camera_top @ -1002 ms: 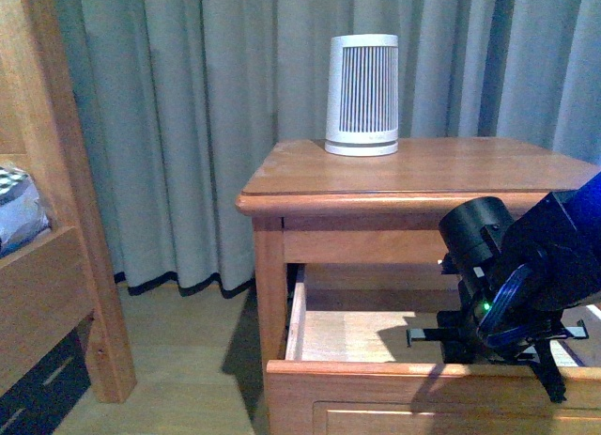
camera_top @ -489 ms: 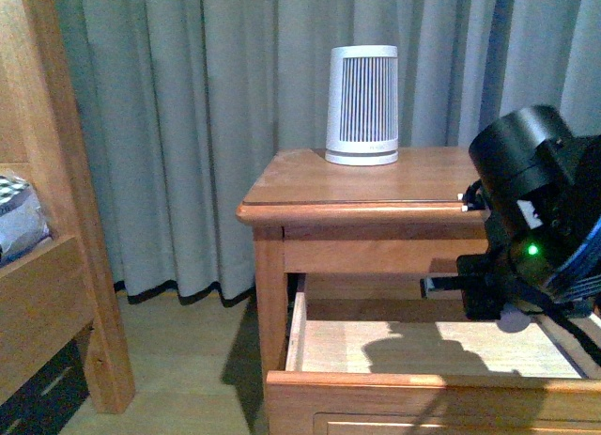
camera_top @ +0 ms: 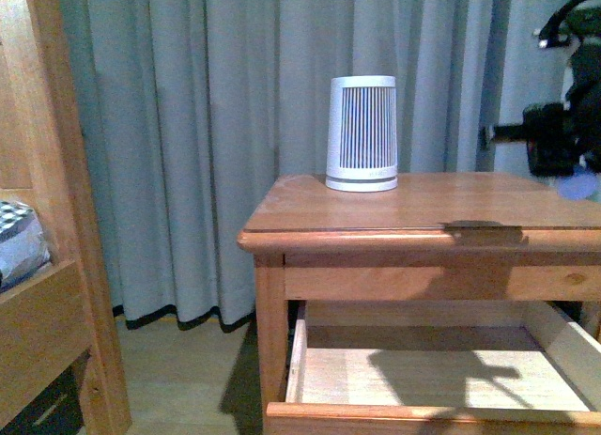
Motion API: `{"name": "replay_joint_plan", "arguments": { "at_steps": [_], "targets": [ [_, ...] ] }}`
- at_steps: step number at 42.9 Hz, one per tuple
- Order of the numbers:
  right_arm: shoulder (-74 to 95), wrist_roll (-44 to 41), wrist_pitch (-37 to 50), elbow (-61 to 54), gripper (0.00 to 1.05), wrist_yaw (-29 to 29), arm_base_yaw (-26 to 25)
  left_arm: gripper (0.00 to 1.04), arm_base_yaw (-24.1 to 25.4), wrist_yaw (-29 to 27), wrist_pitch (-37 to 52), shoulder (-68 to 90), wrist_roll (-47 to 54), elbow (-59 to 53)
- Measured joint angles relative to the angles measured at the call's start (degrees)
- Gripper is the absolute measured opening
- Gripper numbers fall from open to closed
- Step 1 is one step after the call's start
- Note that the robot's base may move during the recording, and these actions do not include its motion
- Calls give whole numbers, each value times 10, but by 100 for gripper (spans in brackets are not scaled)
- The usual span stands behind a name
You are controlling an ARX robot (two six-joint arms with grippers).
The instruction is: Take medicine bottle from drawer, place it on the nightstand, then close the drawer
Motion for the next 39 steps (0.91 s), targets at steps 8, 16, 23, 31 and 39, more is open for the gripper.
{"name": "replay_joint_plan", "arguments": {
  "at_steps": [8, 16, 23, 31, 39],
  "targets": [
    [52, -2, -63, 136, 30, -25, -40, 98, 0, 0, 0, 0, 0, 0],
    [183, 5, -126, 289, 30, -53, -63, 98, 0, 0, 0, 0, 0, 0],
    [240, 12, -132, 321, 30, -53, -63, 98, 0, 0, 0, 0, 0, 0],
    [284, 13, -135, 351, 29, -42, -63, 98, 0, 0, 0, 0, 0, 0],
    [303, 13, -127, 360, 29, -32, -63, 98, 0, 0, 0, 0, 0, 0]
  ]
}}
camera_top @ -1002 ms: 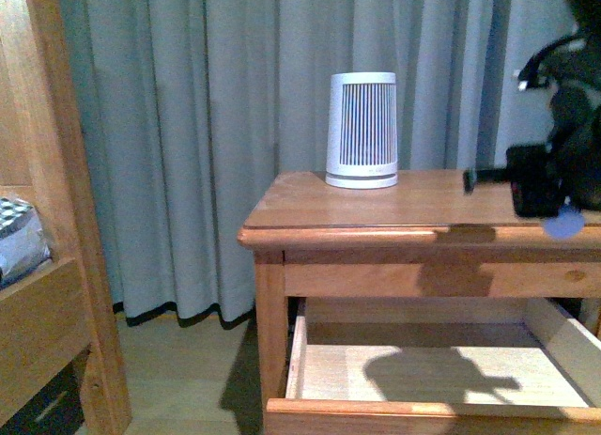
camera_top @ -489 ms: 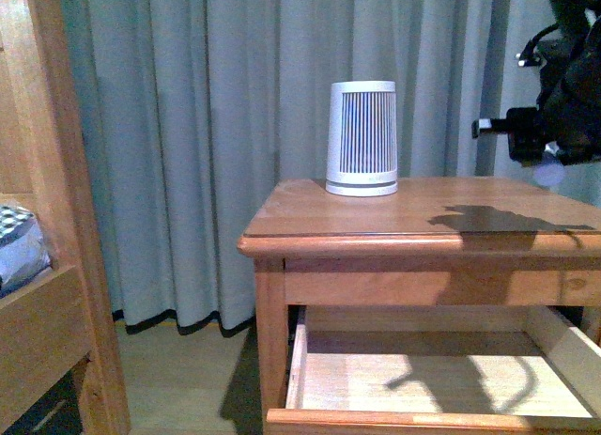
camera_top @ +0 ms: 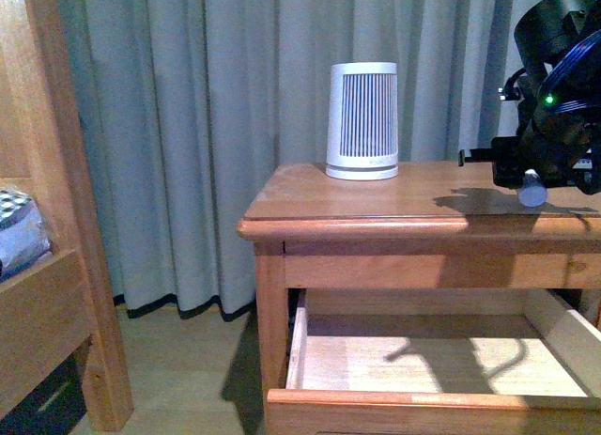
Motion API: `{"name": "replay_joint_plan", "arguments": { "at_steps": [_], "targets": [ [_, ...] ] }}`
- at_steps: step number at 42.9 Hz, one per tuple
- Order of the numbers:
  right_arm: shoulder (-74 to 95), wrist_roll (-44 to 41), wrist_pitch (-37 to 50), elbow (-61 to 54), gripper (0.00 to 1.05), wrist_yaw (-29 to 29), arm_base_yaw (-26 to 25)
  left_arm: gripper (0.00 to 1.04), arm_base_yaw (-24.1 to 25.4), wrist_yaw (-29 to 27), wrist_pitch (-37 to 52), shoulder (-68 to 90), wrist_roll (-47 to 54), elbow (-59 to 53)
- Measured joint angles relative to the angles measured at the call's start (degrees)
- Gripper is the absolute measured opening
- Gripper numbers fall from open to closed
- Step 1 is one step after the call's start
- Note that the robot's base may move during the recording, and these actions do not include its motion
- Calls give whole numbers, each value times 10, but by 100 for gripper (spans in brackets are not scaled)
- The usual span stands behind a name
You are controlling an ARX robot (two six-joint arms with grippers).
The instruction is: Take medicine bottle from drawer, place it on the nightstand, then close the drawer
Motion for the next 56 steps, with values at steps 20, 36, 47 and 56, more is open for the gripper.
{"name": "replay_joint_plan", "arguments": {
  "at_steps": [20, 36, 47, 56],
  "targets": [
    [2, 2, 21, 0, 85, 0, -12, 98, 0, 0, 0, 0, 0, 0],
    [-320, 1, 139, -261, 98, -7, -7, 98, 0, 0, 0, 0, 0, 0],
    [-590, 23, 188, -642, 98, -38, 16, 98, 0, 0, 0, 0, 0, 0],
    [-668, 48, 186, -783, 98, -37, 31, 98, 0, 0, 0, 0, 0, 0]
  ]
}}
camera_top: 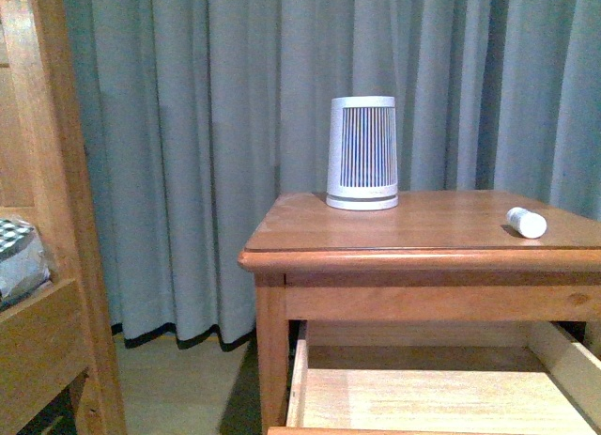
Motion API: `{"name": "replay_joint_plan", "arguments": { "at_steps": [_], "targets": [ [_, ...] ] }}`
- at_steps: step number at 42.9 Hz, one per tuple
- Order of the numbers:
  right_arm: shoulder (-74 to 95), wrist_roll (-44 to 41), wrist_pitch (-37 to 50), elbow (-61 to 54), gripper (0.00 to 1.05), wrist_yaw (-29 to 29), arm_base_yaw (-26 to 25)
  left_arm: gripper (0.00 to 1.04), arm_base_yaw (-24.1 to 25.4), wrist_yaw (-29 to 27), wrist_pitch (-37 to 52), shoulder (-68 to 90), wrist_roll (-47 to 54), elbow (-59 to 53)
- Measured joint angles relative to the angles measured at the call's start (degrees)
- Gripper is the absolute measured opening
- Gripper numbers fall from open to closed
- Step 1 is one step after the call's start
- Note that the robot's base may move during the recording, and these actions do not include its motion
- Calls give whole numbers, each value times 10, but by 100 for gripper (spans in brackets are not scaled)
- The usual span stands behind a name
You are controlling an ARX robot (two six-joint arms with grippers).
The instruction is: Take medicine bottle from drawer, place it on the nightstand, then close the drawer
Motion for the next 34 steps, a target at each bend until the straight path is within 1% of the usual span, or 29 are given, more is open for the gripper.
{"name": "replay_joint_plan", "arguments": {
  "at_steps": [7, 10, 13, 22, 28, 34],
  "targets": [
    [1, 14, 55, -81, 98, 3, 15, 98, 0, 0, 0, 0, 0, 0],
    [22, 17, 80, -97, 98, 0, 14, 98, 0, 0, 0, 0, 0, 0],
    [71, 24, 123, -110, 98, 0, 13, 98, 0, 0, 0, 0, 0, 0],
    [220, 34, 238, -111, 98, -4, 13, 98, 0, 0, 0, 0, 0, 0],
    [313, 29, 308, -98, 98, 13, 16, 98, 0, 0, 0, 0, 0, 0],
    [394, 11, 376, -61, 98, 28, 14, 98, 0, 0, 0, 0, 0, 0]
  ]
}}
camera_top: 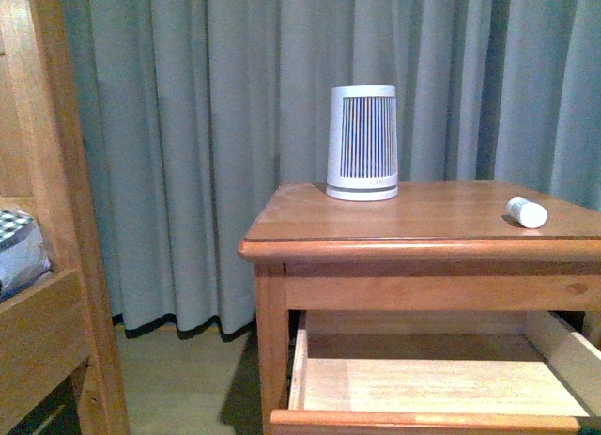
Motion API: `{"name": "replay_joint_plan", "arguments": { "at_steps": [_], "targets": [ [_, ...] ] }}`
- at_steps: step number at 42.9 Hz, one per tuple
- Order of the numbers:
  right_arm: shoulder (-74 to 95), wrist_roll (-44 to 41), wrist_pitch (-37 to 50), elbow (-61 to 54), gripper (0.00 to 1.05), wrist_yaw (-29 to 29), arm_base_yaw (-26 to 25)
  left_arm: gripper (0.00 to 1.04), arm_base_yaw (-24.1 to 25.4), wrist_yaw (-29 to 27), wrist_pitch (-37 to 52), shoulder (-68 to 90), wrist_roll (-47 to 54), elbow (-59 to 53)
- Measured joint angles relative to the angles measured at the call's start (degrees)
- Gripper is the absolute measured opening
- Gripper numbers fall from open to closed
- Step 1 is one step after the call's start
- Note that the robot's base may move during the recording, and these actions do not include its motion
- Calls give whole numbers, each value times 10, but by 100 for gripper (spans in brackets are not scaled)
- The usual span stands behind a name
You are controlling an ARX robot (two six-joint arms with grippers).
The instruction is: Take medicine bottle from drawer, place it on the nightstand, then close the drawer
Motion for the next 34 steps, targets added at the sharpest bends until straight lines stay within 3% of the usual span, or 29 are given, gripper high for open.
{"name": "replay_joint_plan", "arguments": {
  "at_steps": [18, 34],
  "targets": [
    [124, -20, 4, 147, 98, 11, -11, 98, 0, 0, 0, 0, 0, 0],
    [204, -45, -87, 369, 98, -4, -30, 98, 0, 0, 0, 0, 0, 0]
  ]
}}
